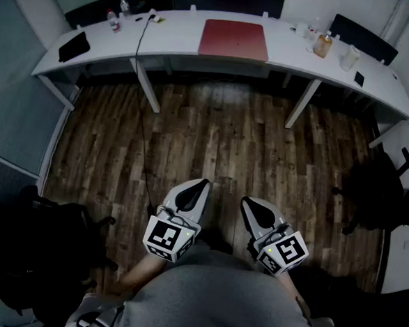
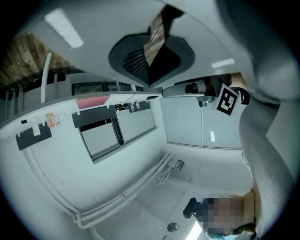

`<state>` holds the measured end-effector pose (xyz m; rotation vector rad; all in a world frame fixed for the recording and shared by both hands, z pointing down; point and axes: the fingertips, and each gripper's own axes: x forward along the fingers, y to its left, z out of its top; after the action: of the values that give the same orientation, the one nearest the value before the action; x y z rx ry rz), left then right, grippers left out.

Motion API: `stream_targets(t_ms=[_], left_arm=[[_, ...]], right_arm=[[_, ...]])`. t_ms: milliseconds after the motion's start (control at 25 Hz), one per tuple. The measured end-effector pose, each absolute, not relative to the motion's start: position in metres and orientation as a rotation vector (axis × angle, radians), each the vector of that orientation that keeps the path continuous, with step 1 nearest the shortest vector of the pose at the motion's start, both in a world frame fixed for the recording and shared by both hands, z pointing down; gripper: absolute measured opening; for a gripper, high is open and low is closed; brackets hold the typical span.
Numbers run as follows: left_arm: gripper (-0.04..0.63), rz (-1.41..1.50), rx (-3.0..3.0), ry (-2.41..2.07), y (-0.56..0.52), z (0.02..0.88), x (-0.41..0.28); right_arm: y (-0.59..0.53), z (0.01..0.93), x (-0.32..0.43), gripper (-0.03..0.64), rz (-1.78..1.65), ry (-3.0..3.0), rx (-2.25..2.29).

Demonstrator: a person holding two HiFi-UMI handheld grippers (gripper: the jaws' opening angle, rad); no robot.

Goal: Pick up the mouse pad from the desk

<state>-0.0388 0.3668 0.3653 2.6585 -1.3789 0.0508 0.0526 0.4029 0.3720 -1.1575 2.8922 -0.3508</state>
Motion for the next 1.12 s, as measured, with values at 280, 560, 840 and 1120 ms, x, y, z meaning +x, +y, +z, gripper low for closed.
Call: stream_targets(t_ms=[280,560,840,1120], left_arm=[[0.0,0.05,2.651,-1.381,0.365,0.371,-0.041],[0.0,0.046,2.641,-1.381,0.361,0.368,-0.05],[0.0,0.055,2.65,-1.347,0.354,0.373,-0.059],[0.0,0.073,2.667,-1.32,0.346,0.381,-0.086]], right_arm=[[0.402,0.373,0.05,0.002,-0.336,2.902,-1.151],[0.399,0.374,0.043,0.002,-0.35,2.903,-1.167],[0.391,0.379,0.033,0.002,-0.351,2.884,-1.218],[0.381,0.386,0.009,0.002,-0.42,2.82,-1.238]])
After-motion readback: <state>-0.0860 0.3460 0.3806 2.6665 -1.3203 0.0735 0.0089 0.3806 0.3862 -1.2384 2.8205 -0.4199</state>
